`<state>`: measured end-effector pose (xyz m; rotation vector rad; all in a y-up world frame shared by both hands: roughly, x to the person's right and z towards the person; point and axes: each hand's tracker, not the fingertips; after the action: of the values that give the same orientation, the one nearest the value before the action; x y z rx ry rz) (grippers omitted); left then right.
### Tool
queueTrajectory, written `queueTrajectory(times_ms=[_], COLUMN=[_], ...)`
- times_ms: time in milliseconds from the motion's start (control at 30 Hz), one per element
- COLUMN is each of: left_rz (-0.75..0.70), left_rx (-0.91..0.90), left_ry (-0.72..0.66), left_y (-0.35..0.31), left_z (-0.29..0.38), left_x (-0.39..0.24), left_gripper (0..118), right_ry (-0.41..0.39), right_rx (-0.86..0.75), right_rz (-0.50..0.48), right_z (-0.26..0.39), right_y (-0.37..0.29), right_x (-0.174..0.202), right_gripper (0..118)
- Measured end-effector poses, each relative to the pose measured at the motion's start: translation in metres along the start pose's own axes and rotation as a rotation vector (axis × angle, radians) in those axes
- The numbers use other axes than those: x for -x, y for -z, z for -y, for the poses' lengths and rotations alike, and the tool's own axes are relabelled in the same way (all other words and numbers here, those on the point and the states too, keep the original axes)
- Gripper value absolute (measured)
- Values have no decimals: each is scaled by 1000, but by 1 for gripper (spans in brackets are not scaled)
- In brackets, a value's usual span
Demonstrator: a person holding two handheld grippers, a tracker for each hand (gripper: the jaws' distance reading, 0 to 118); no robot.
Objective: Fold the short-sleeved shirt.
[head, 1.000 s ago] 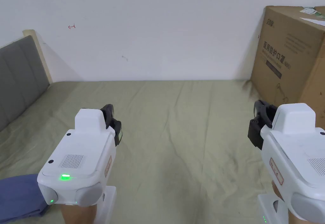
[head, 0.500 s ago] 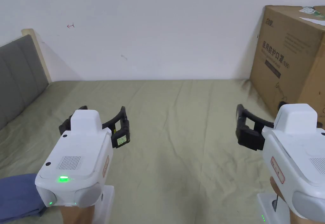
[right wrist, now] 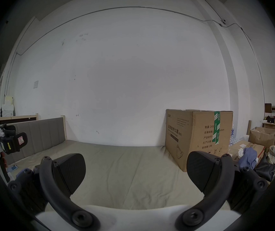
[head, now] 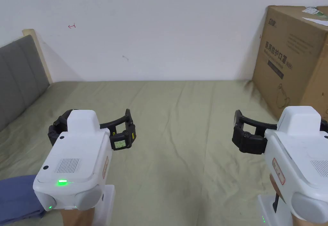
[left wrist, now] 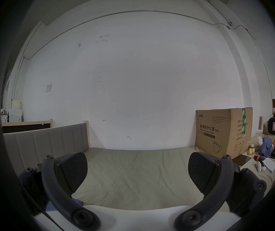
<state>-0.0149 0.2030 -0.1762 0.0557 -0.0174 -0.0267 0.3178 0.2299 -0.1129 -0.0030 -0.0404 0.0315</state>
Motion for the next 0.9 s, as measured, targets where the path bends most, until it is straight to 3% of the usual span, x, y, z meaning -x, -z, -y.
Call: queueTrajectory(times_ms=[900], left_rz=[-9], left_rx=[0], left_ry=[14], left_y=[4], left_z=[2], left_x=[1], left_gripper=[118], right_ry=[-10], right_rx=[-20], right_rz=[-6], right_z=[-6], right_y=[-2], right_x=[4], right_gripper=[118])
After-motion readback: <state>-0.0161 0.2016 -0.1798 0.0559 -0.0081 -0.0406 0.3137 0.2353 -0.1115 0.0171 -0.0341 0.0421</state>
